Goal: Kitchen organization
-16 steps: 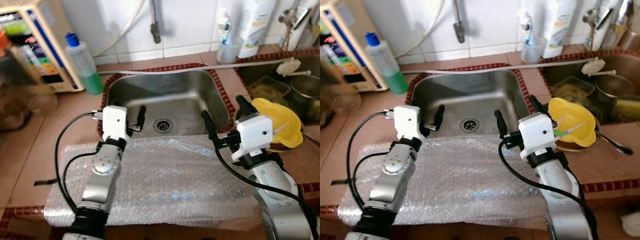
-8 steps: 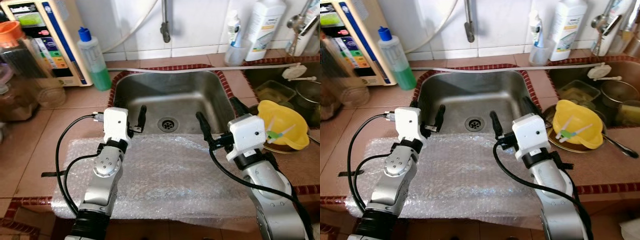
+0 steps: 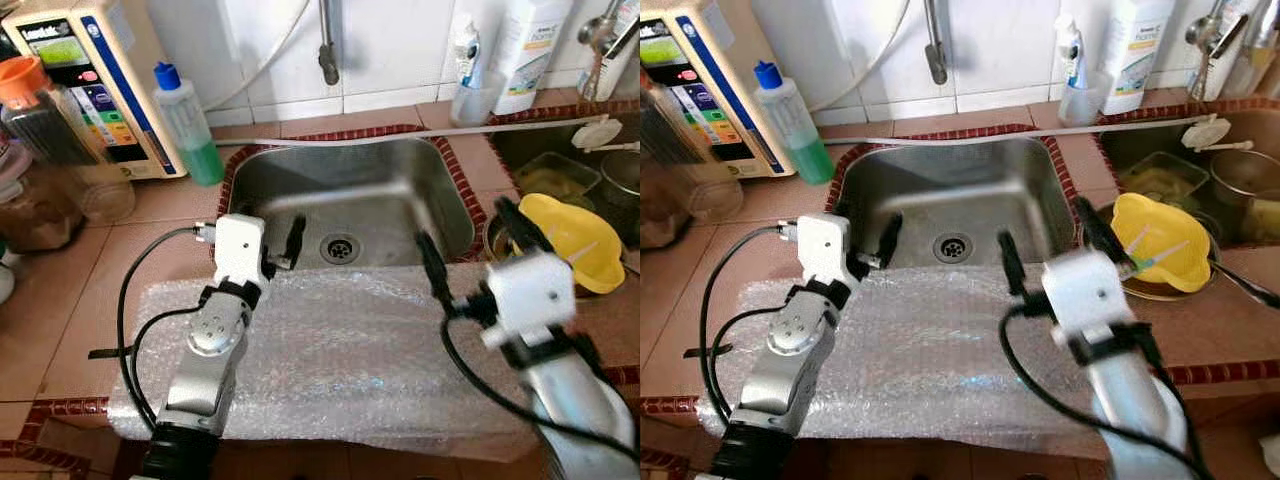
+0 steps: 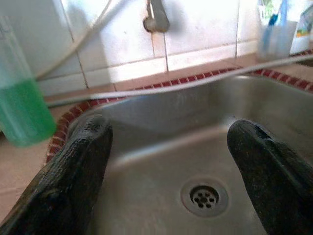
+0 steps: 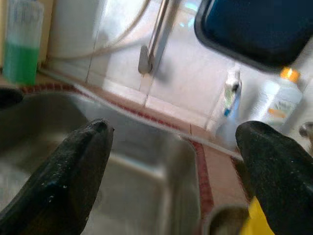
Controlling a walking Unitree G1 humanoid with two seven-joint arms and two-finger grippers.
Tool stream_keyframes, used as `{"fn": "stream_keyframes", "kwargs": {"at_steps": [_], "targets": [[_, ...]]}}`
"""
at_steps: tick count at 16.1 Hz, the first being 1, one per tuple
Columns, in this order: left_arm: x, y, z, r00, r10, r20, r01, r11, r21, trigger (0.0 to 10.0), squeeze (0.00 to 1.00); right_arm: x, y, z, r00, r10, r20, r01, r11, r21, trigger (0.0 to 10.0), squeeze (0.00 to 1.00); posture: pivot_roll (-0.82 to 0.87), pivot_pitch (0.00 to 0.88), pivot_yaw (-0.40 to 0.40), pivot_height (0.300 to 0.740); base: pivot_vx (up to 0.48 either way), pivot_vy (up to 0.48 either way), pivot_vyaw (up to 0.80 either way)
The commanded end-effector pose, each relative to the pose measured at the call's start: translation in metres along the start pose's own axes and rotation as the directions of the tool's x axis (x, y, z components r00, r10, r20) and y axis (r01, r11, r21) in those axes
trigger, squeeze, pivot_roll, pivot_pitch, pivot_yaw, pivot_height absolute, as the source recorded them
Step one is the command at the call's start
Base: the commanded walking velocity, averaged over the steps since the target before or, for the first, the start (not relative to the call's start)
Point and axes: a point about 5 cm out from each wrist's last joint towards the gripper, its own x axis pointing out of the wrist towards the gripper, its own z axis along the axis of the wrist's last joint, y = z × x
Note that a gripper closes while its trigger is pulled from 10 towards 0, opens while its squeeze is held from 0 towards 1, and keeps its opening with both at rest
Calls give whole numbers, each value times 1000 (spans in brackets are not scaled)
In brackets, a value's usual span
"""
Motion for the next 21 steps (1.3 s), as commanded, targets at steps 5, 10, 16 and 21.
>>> {"fn": "stream_keyframes", "kwargs": {"at_steps": [5, 10, 16, 21], "targets": [[-3, 2, -4, 999, -6, -35, 5, 1000, -19, 10000, 0, -9, 2, -18, 994, 33, -104, -35, 999, -11, 10000, 910, -389, 158, 172, 740, 0, 0, 0], [-8, -1, -5, 999, -8, -46, 7, 1000, -29, 10000, 0, -20, 11, -37, 972, 96, -214, -104, 994, -26, 10000, 910, -377, 167, 165, 740, 0, 0, 0], [-9, 0, -6, 998, 5, -70, -10, 997, -71, 10000, 0, -23, 15, -43, 968, 112, -224, -129, 990, -61, 10000, 910, -377, 179, 171, 740, 0, 0, 0], [-7, -7, -7, 996, -31, -89, 20, 993, -118, 10000, 0, -24, 13, -51, 962, 102, -254, -128, 988, -90, 10000, 914, -384, 181, 172, 740, 0, 0, 0]]}}
